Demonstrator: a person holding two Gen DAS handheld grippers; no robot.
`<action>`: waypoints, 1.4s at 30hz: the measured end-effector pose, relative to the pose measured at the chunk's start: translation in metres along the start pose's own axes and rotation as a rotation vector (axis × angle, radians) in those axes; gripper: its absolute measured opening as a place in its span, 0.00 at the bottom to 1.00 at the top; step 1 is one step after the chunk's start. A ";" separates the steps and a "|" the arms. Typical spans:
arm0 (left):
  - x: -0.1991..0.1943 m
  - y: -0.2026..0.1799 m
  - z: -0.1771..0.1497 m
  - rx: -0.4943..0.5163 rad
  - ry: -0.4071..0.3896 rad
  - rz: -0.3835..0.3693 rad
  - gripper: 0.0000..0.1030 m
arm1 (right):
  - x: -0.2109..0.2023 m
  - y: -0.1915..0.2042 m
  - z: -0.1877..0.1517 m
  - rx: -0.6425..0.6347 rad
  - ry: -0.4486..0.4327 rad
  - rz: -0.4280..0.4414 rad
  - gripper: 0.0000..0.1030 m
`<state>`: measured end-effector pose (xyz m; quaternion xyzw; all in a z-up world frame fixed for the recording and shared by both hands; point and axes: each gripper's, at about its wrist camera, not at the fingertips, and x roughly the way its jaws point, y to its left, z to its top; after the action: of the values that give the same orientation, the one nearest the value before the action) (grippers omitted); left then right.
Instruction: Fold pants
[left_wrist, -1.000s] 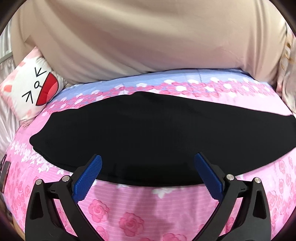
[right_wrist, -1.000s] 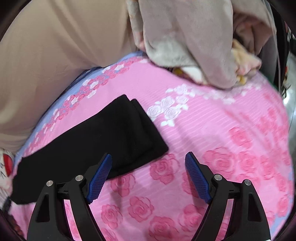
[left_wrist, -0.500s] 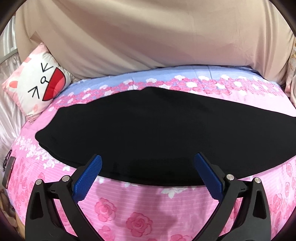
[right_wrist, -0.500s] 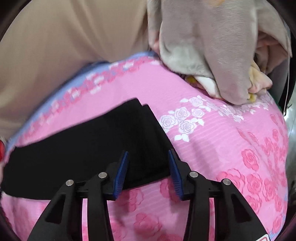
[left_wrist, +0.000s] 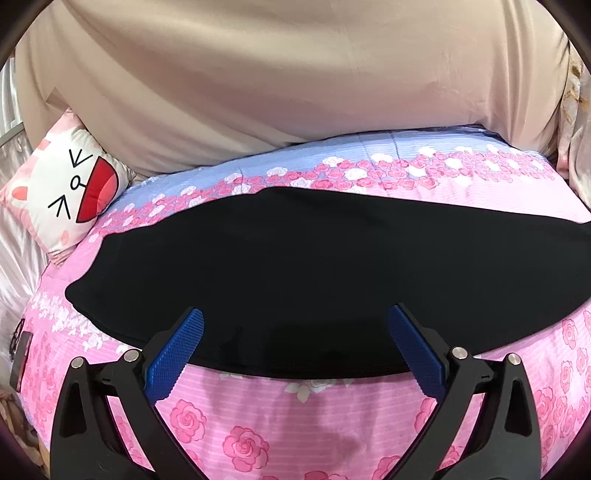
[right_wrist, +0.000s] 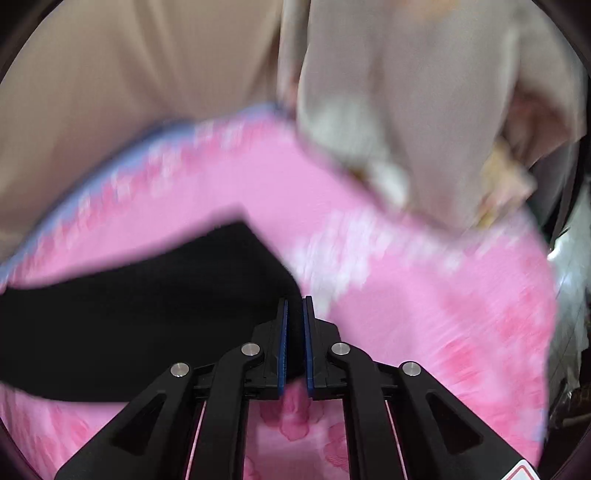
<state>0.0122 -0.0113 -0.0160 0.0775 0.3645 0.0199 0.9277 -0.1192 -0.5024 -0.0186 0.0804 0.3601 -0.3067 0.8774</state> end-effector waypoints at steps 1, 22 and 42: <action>0.002 -0.001 0.000 0.003 0.007 0.000 0.95 | -0.004 0.002 0.000 -0.006 -0.007 0.008 0.13; 0.003 0.006 0.004 -0.011 0.003 -0.011 0.95 | 0.034 0.029 0.054 -0.044 -0.008 0.074 0.39; -0.002 0.024 -0.001 -0.034 -0.035 -0.046 0.95 | 0.011 -0.001 -0.015 0.338 0.024 0.286 0.17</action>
<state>0.0110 0.0122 -0.0115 0.0537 0.3495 0.0032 0.9354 -0.1225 -0.5027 -0.0366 0.2804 0.2986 -0.2341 0.8817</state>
